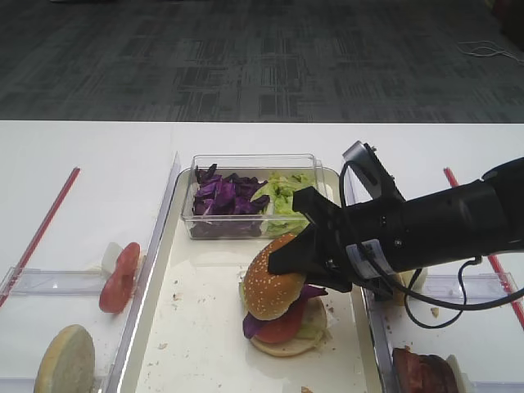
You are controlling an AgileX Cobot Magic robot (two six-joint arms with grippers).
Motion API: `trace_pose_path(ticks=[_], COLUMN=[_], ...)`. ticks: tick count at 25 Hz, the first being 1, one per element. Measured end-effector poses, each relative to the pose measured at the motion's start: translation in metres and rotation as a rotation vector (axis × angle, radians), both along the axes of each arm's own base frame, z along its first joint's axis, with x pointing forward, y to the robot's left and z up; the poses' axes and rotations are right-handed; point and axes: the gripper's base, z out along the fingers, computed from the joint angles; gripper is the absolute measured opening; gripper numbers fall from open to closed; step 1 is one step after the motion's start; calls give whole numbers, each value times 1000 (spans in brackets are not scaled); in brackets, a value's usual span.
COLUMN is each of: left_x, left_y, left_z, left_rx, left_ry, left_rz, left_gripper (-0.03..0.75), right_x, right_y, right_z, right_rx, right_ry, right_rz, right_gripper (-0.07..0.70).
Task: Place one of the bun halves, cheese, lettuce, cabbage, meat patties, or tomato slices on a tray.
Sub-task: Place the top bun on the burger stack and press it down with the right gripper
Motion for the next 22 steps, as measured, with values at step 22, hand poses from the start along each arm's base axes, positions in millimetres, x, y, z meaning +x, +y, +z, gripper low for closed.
trace_pose_path(ticks=[22], left_x=[0], left_y=[0], left_z=[0], left_rx=[0], left_ry=[0], left_rz=[0], left_gripper=[462], right_x=[-1], right_y=[-1], right_z=[-2], right_rx=[-32], right_ry=[-8], right_rz=[15], right_gripper=[266])
